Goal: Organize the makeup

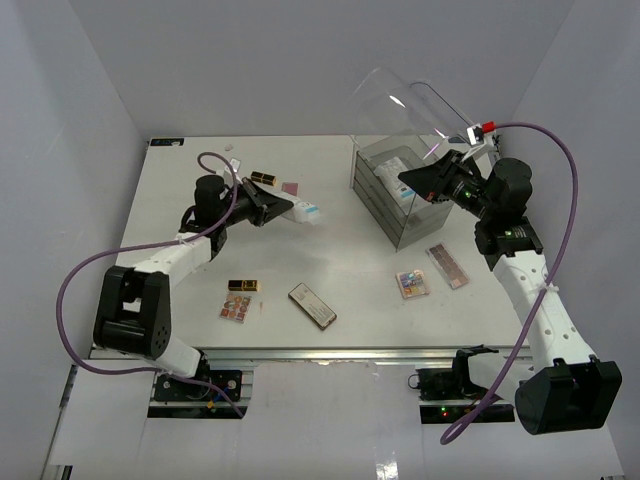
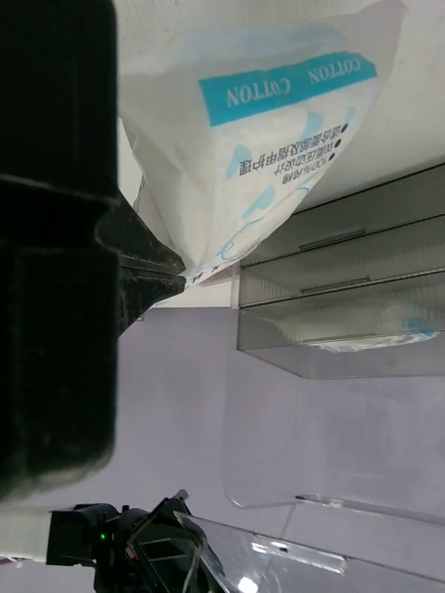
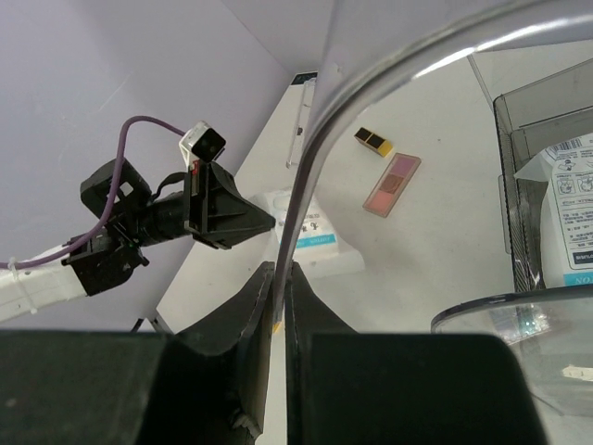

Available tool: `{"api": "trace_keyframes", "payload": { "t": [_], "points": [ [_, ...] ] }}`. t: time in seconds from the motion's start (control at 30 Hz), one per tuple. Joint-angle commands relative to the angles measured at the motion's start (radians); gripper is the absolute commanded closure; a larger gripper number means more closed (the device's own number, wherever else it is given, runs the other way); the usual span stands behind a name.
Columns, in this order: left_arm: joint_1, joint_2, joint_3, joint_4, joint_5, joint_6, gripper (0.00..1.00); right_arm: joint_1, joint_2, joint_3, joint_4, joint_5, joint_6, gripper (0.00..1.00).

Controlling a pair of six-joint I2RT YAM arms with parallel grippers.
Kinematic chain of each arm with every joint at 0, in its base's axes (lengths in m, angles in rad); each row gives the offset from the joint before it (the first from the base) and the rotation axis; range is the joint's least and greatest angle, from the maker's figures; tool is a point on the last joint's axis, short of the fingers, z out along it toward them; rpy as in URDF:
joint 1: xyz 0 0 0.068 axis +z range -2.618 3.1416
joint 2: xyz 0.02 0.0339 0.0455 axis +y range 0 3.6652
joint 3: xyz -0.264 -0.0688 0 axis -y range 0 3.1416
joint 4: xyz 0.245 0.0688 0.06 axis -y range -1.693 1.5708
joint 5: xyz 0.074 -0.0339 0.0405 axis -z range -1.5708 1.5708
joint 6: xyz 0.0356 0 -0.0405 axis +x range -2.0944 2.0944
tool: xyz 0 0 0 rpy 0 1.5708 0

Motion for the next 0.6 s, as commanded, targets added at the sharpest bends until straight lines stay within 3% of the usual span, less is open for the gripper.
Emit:
{"api": "trace_keyframes", "payload": {
  "t": [0.0,0.57],
  "points": [
    [-0.056,0.036,-0.051,0.036,-0.039,0.032,1.0,-0.017,-0.055,0.005,0.122,0.01,-0.021,0.89],
    [-0.166,0.091,-0.134,0.02,-0.083,0.149,1.0,-0.022,-0.065,-0.005,0.125,0.007,-0.018,0.89]
  ]
}}
